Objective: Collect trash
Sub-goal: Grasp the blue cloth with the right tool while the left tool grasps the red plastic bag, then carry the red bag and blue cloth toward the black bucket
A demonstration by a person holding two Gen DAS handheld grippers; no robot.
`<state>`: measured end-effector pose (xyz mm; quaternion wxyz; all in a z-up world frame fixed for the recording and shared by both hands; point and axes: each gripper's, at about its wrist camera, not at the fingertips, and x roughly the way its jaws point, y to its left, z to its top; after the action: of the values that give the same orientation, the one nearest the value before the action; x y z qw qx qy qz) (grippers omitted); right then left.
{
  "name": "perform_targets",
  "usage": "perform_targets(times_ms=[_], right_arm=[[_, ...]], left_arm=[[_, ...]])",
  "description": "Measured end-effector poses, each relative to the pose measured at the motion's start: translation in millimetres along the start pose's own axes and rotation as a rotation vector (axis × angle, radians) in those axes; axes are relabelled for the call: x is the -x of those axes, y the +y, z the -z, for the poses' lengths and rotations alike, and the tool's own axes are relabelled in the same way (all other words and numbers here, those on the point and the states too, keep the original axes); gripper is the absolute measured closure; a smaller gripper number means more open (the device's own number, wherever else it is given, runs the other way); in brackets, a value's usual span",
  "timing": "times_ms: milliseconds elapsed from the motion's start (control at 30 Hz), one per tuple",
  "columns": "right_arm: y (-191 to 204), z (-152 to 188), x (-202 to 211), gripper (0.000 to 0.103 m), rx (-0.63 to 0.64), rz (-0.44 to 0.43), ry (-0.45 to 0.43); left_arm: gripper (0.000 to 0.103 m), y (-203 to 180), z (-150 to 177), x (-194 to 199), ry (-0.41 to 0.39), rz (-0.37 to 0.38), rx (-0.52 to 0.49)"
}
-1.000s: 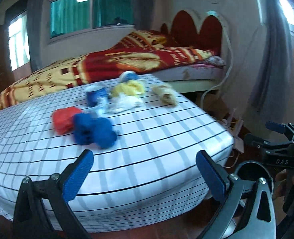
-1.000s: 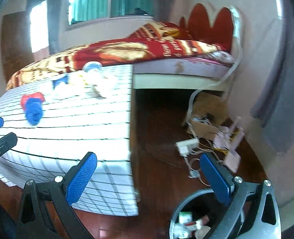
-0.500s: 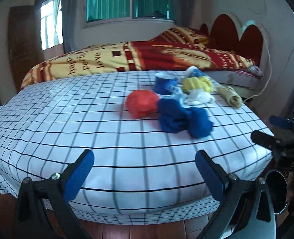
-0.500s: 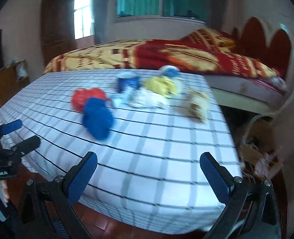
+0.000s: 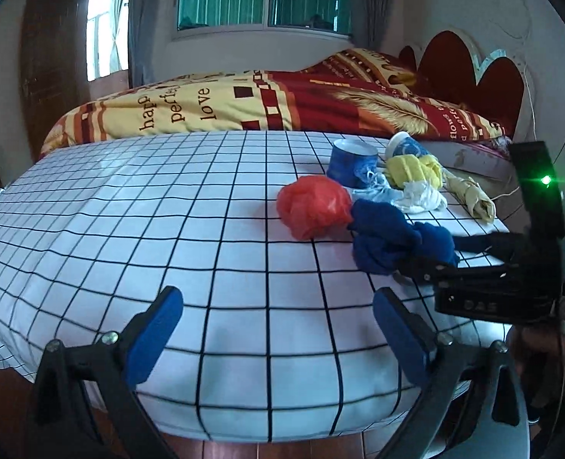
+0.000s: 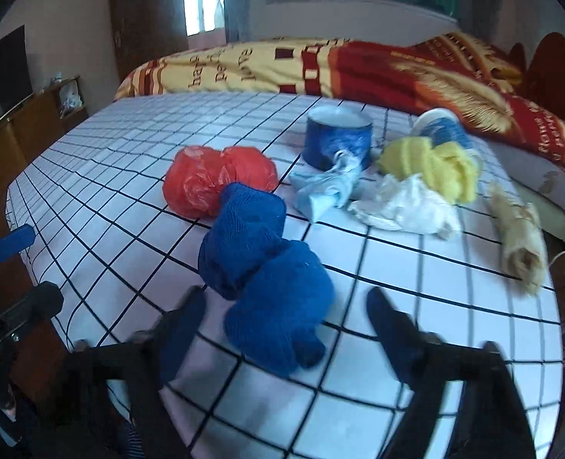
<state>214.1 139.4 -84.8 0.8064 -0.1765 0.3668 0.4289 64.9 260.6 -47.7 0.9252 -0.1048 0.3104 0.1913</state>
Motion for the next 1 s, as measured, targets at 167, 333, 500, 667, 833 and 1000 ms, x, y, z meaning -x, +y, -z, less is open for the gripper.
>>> perform_targets(times_ms=[167,333,500,667,833,1000], right_arm=[[-10,9,21,0.065,-0.008,0.016,-0.06],[-44,13,42,0.067,-0.098,0.111,-0.134],[-68,5,47,0.067,-0.148,0.151,-0.167],[-79,-7,44,0.067,-0.159,0.174,-0.164],[-83,-9,46,0.067,-0.18,0.188,-0.162],[-79,0,67,0.067,-0.189,0.206,-0.186]], left_arm=[[0.007,-8,-9,-18,0.009,0.035,-0.017],[0.01,-19,-20,-40,0.018,0.063,-0.033],[0.014,-26,-38,-71,0.045,0.066,-0.057],[0.028,-23,-52,-101,0.091,0.105,-0.042],[0.063,-32,-58,-110,0.141,0.171,-0.082],[0.066,-41,-49,-71,0.075,0.21,-0.124]])
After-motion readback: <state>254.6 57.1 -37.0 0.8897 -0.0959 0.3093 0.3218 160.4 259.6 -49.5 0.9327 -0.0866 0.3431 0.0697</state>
